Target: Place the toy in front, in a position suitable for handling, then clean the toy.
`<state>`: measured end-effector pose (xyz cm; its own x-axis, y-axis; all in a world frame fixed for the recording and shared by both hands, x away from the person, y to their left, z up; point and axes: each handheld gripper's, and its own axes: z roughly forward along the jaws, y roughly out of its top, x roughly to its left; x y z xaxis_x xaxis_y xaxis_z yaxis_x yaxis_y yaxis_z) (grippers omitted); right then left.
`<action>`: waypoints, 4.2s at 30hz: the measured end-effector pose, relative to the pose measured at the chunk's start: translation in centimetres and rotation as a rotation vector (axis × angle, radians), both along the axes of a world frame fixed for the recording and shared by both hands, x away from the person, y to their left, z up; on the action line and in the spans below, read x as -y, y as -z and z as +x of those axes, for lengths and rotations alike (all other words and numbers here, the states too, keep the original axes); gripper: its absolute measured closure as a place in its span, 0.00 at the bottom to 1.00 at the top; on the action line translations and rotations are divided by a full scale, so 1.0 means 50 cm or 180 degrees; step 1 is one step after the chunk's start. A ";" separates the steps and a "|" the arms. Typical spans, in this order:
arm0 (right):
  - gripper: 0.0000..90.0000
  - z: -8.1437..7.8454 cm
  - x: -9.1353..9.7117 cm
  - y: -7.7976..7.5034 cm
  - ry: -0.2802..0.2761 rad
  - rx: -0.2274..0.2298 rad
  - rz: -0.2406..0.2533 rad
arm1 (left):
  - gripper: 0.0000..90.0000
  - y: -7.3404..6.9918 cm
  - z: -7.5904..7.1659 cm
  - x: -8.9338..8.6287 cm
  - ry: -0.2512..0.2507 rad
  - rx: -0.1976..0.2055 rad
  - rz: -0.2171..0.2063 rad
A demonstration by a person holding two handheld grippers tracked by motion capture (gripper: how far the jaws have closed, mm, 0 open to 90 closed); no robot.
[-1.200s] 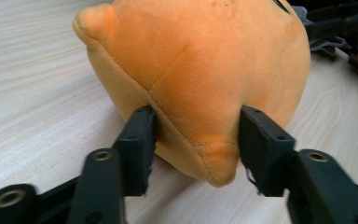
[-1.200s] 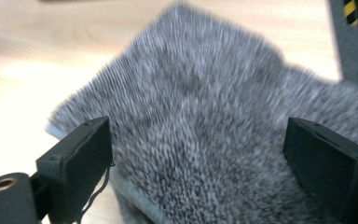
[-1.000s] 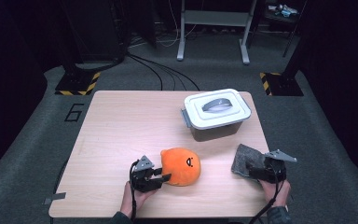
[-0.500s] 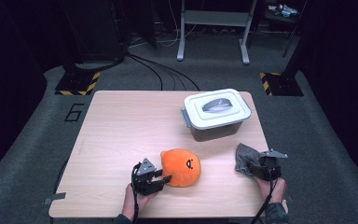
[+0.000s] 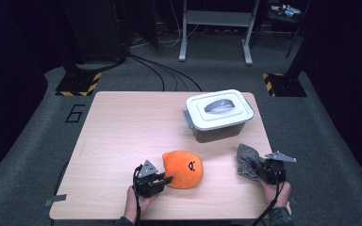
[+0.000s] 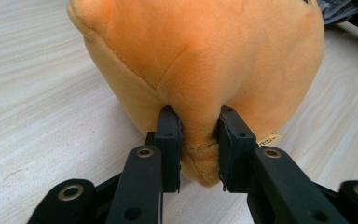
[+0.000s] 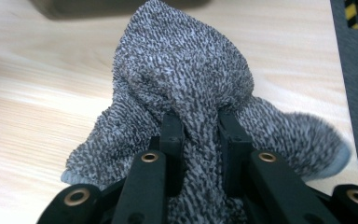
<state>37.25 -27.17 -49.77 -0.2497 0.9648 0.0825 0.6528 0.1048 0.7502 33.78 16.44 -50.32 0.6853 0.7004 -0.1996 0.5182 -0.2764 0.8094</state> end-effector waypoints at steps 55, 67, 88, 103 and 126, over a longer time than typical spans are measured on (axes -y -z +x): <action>0.83 -0.017 -0.264 -0.196 -0.1649 0.0196 0.0103 | 0.83 -0.031 -0.008 0.028 0.0007 0.0078 0.0240; 0.82 0.003 -0.372 -0.178 -0.2005 0.0022 -0.0041 | 0.83 -0.031 -0.012 0.032 -0.0014 0.0081 0.0248; 0.82 0.009 -0.426 -0.157 -0.1991 0.0062 -0.0209 | 0.81 -0.035 -0.006 0.041 -0.0021 0.0050 0.0305; 0.83 0.013 -0.328 -0.123 -0.1564 -0.0207 -0.0268 | 0.82 -0.028 -0.006 0.034 -0.0069 0.0023 0.0192; 0.81 0.044 -0.443 -0.149 -0.1870 -0.0100 -0.0344 | 0.81 -0.029 -0.010 0.039 -0.0032 0.0072 0.0231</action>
